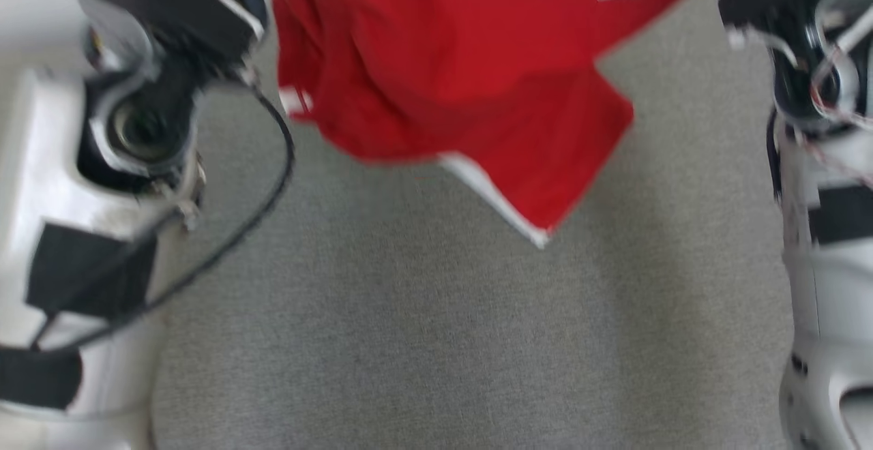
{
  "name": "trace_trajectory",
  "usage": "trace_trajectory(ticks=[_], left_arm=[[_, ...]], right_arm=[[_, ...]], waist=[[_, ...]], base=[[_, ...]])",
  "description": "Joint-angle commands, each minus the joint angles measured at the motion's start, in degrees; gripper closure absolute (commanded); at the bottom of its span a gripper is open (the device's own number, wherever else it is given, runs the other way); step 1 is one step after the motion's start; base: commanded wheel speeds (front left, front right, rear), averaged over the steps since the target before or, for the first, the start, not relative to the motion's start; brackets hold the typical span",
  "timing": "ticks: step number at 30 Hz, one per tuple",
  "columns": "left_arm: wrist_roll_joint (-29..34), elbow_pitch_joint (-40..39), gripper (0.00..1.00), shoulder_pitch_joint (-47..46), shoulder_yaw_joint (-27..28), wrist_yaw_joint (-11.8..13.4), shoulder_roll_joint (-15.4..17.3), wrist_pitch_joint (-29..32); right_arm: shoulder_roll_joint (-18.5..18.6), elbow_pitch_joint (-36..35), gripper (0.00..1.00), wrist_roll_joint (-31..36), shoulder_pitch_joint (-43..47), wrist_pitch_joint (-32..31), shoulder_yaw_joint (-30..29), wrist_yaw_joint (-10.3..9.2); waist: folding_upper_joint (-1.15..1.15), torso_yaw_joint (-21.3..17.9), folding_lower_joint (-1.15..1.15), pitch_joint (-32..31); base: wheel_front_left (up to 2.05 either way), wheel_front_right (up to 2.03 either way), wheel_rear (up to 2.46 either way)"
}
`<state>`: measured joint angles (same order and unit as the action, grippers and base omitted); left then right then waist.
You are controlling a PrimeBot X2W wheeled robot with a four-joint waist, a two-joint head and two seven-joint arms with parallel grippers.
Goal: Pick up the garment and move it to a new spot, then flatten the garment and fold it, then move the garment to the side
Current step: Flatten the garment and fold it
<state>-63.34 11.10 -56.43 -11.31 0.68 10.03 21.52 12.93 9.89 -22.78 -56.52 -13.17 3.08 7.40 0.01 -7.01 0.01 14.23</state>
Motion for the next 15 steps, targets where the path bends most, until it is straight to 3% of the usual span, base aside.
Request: trace_trajectory(ticks=[1, 4, 9, 12, 15], left_arm=[[1.8, 1.9, 1.00, -2.9, 0.4, 0.1, 1.0, -1.3], [4.8, 6.3, 1.00, -8.5, 1.5, -0.2, 1.4, -6.3], [9.4, 11.1, 1.00, -16.1, 3.1, -2.9, 0.4, -17.9], [10.3, 13.3, 1.00, -18.4, 3.3, -4.9, -0.6, -23.2], [11.0, 15.3, 1.00, -17.9, 2.0, -6.5, -1.2, -25.7]], right_arm=[[-0.2, 2.3, 1.00, 1.2, -3.8, 1.7, 1.9, 0.19], [0.0, 8.1, 1.00, 3.9, -11.0, 6.6, 4.6, 0.19], [-0.1, 15.2, 1.00, 8.6, -20.6, 17.7, 4.5, 0.19], [0.6, 18.6, 1.00, 11.6, -23.4, 23.1, 4.7, 0.19], [0.9, 22.7, 1.00, 12.9, -22.9, 24.4, 6.3, 0.19]], waist=[[-0.01, -1.9, -0.01, 7.1], [-0.01, -2.3, -0.01, 9.4], [-0.01, -1.9, -0.01, 11.7], [-0.01, -1.3, -0.01, 12.6], [-0.01, -1.0, -0.01, 13.5]], base=[[0.00, 0.00, 0.00], [0.00, 0.00, 0.00], [0.00, 0.00, 0.00], [0.00, 0.00, 0.00], [0.00, 0.00, 0.00]])
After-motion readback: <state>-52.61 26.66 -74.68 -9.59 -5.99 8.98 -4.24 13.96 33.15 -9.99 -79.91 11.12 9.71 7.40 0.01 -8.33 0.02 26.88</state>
